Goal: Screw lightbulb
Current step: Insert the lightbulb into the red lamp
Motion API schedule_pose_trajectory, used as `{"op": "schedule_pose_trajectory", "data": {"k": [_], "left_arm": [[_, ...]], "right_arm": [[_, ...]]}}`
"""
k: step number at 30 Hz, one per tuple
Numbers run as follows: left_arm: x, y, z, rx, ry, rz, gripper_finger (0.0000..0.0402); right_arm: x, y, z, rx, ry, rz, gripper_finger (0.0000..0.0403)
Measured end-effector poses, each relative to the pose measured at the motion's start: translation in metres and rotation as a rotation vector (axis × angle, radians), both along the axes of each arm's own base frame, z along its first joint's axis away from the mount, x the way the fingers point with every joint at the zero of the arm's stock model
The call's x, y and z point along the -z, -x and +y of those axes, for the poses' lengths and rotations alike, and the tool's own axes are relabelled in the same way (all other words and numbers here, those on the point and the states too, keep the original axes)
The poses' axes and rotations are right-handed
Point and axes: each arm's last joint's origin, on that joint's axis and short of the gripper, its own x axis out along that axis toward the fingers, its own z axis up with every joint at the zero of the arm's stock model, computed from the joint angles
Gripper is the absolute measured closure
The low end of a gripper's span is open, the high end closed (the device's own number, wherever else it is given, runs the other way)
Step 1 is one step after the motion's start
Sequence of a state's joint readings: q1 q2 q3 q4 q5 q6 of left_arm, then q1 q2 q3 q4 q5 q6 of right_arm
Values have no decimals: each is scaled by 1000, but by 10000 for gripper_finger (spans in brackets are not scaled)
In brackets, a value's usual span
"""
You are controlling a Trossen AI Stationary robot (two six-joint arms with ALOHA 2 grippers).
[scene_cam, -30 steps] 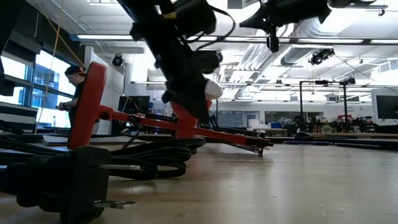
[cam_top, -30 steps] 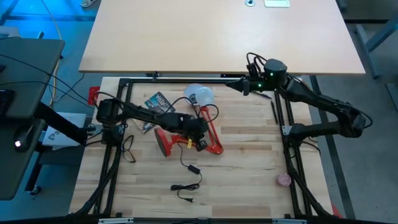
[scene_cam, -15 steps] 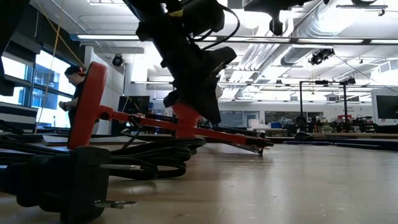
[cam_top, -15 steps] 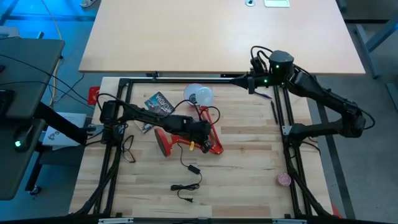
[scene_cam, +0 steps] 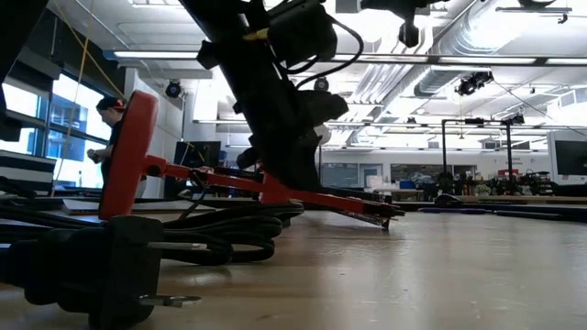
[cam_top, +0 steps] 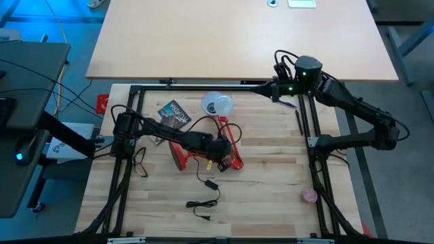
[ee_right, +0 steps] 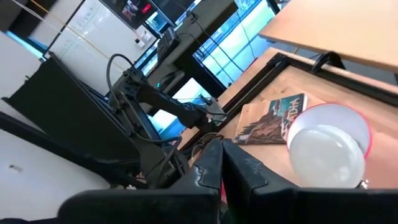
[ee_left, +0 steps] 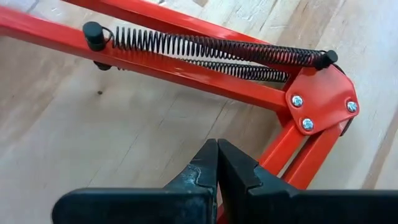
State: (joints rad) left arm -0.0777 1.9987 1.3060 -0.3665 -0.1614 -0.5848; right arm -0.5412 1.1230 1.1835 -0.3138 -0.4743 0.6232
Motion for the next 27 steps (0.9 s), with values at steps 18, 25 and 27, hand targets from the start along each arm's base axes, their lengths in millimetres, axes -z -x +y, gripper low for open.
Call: {"op": "schedule_pose_trajectory", "data": {"k": [18,25,27], "left_arm": [[2,17,-81,150,154,46,401],[2,26,-110,65,261,61,401],[2,29,-117,36,288,68,401]], "right_arm": [[0,-13,25,1,-23,12,403],[0,-15,33,-55,-24,10,403],[0,-16,34,-67,-26,10,403]]}}
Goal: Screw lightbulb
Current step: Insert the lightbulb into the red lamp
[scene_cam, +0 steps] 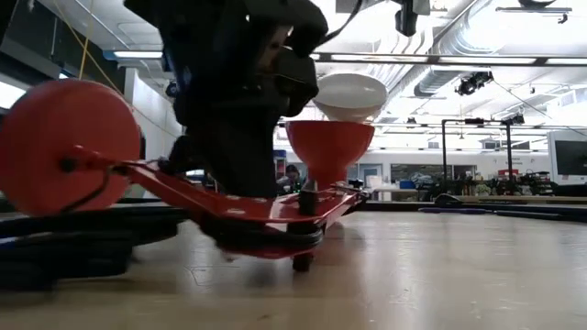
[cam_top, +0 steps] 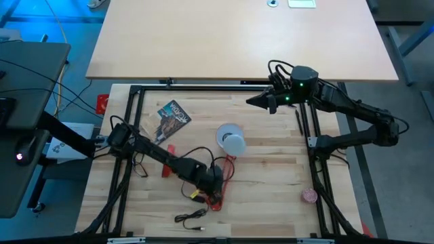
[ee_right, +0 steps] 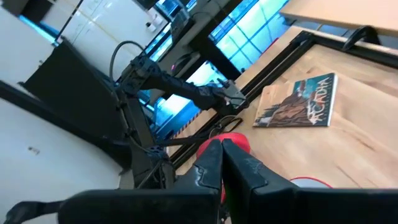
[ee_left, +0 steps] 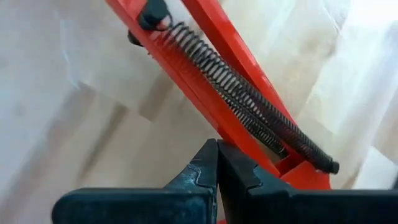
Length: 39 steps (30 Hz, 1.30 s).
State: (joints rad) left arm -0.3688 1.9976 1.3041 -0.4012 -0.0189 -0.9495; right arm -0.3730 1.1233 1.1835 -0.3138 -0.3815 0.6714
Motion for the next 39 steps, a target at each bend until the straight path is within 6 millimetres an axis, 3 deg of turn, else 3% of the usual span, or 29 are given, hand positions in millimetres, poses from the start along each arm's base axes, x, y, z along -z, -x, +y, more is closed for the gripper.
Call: {"op": "schedule_pose_trajectory", "data": {"k": [5,11,25,30,33,36,39], "left_arm": [[0,3,-9,-76,25,0,401],[-6,-1,3,-128,19,-18,401],[-47,8,25,-175,-71,-91,401],[-76,22,37,-174,-110,-110,401],[-104,37,45,-235,-165,-171,401],[-142,55,56,-337,-235,-315,401],[-174,75,66,-393,-316,-431,401]], "right_arm": [[0,0,1,-29,19,-3,403],[-6,0,1,-48,55,-60,403],[-8,2,3,-103,103,-80,403],[-9,2,4,-124,121,-90,403],[-8,3,4,-142,179,-87,396],[-3,4,6,-183,148,-41,363],[6,7,10,-274,91,36,303]]}}
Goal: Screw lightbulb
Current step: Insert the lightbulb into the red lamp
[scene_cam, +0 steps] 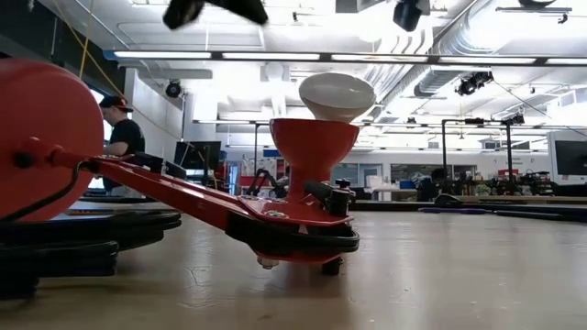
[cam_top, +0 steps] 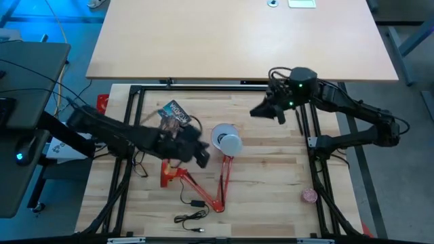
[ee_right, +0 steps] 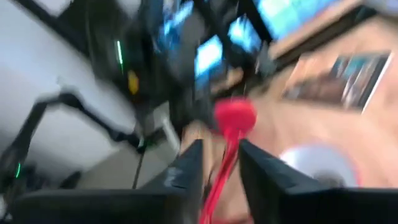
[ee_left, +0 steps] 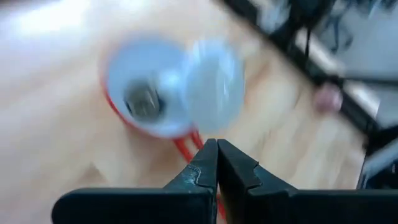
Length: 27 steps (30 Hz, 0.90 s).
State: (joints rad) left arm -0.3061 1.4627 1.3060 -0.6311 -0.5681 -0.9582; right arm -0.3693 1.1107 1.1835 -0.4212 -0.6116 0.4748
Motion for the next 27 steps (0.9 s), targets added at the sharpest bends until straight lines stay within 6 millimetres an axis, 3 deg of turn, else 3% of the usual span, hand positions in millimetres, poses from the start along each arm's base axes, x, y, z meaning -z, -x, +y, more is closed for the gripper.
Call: {"op": "schedule_pose_trajectory", "data": {"k": [5,11,16,19,22,27], "left_arm": [[-17,19,17,-14,50,-3,369],[-16,17,30,17,188,17,260],[-7,9,61,64,250,70,172],[0,6,84,156,256,75,142],[13,4,99,256,280,47,130],[39,2,107,355,361,-34,127]], "right_arm": [[18,2,20,-138,43,154,183],[32,-13,39,-137,202,241,93],[48,-30,51,-88,401,326,80],[60,-42,54,-25,470,397,80],[74,-55,55,29,409,469,80],[84,-65,54,152,208,529,80]]}}
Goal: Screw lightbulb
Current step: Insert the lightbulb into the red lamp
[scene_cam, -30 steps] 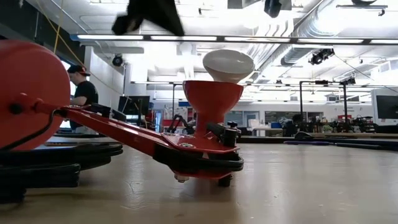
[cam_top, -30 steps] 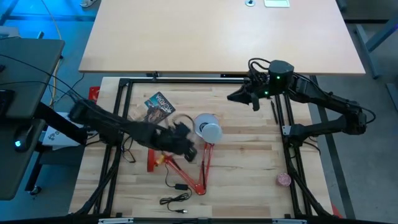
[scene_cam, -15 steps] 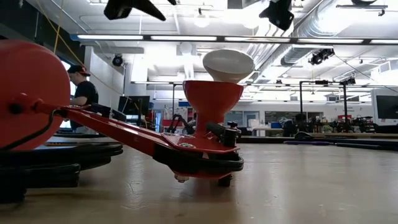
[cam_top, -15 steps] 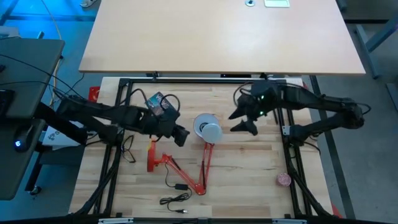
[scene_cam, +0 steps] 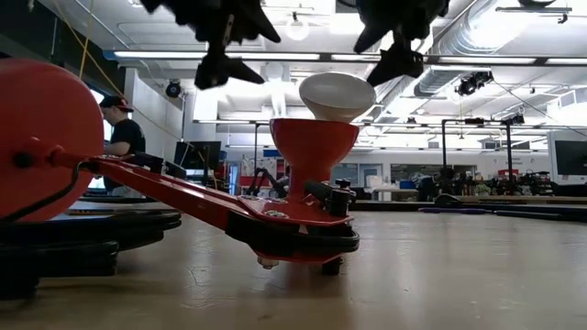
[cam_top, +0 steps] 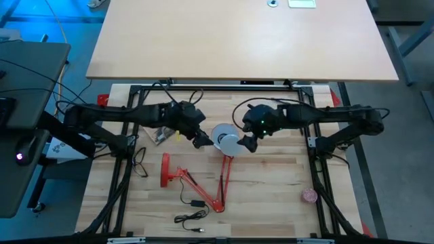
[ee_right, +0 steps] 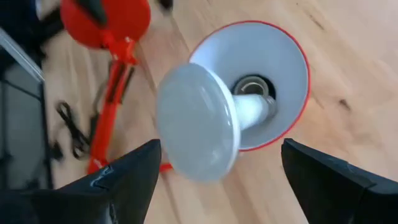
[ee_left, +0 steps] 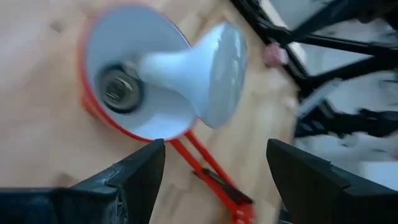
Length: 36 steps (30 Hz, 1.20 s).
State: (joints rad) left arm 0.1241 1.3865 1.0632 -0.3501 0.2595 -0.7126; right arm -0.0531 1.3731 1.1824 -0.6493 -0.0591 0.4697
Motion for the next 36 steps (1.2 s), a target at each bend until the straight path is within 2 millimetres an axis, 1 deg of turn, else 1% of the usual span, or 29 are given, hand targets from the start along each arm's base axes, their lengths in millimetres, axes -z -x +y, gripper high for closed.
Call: {"op": "schedule_pose_trajectory", "data": {"k": [2,5,7,9,11,14,17,20,22,25,28,31,36], "left_arm": [[7,1,1,9,56,-36,127],[14,6,0,-28,117,-105,127],[22,9,-2,-95,163,-162,127],[34,11,-4,-183,235,-235,127],[47,13,-7,-260,319,-302,127],[56,15,-15,-330,378,-347,128],[54,13,-24,-363,368,-360,128],[52,12,-37,-402,309,-307,128],[52,12,-42,-454,260,-291,128],[51,12,-44,-506,253,-313,128],[60,8,-47,-513,263,-278,128],[71,-2,-52,-509,301,-280,128],[74,-21,-56,-495,316,-309,128]], "right_arm": [[-4,2,-2,18,-46,-21,80],[-15,12,-3,42,-118,-53,80],[-21,21,-4,53,-115,-57,80],[-20,31,-4,69,-110,-52,80],[-10,39,-7,111,-157,-62,80],[12,50,-10,183,-284,-159,80],[29,57,-11,230,-442,-322,80],[51,63,-10,289,-581,-397,80],[60,64,-8,299,-647,-448,80],[68,66,-6,292,-699,-488,80],[75,67,-4,296,-692,-456,80],[75,66,-5,290,-687,-463,80],[75,66,-5,287,-678,-466,80]]}}
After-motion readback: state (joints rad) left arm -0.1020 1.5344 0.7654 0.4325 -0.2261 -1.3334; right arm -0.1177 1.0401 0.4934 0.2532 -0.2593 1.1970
